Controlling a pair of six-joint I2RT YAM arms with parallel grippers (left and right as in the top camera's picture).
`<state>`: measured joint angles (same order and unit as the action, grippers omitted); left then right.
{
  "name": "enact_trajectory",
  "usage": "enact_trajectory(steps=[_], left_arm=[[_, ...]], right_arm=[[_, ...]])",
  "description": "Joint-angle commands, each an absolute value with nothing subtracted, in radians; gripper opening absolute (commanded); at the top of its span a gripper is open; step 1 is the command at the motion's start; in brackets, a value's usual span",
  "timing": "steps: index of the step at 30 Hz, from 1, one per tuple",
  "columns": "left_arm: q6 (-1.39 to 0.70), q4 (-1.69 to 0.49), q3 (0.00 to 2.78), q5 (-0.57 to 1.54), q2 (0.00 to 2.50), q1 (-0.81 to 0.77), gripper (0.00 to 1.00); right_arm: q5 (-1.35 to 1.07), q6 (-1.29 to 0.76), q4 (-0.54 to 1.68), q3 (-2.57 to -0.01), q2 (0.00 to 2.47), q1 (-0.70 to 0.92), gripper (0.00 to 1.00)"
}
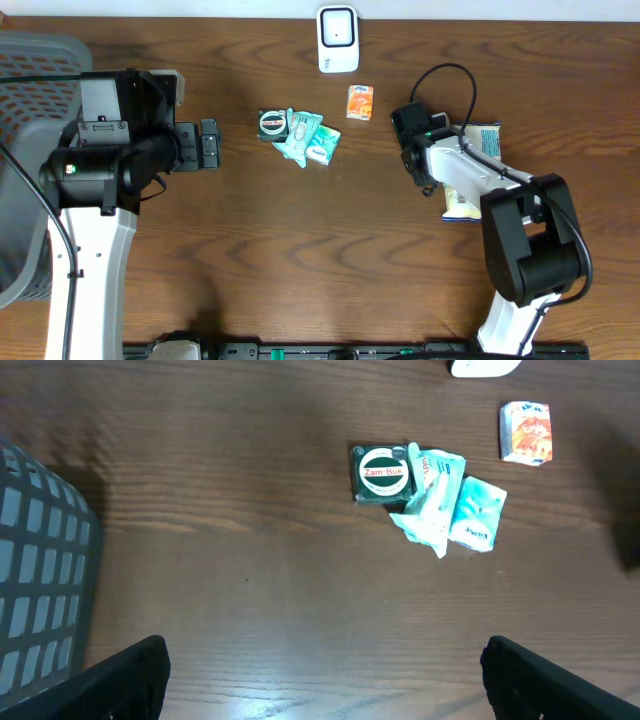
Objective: Scan the item barcode
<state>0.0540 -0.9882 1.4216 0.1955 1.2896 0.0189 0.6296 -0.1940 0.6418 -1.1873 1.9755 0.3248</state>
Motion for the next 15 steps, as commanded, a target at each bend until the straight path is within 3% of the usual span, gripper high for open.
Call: enact_trajectory(steps=[1, 3, 10, 15], left_arm=[[0.067, -0.991, 1.429, 0.189, 1.293, 0.024, 0.98], [0.067, -0.991, 1.429, 0.189, 1.293, 0.024, 0.98], [0.067, -0.991, 1.429, 0.189, 1.293, 0.024, 0.98], [0.067, -0.991, 1.429, 0.189, 1.293, 0.024, 0.98]], right_arm=[[0.614, -0.202, 0.647, -1.176, 2.055, 0.297, 0.55], [0.603, -0.202, 0.647, -1.176, 2.064, 0.292, 0.48], [0.479, -0.204, 0.692, -1.198, 2.043, 0.291, 0.03], [0.276, -0.205, 0.778, -1.295, 1.982, 0.29, 0.01]])
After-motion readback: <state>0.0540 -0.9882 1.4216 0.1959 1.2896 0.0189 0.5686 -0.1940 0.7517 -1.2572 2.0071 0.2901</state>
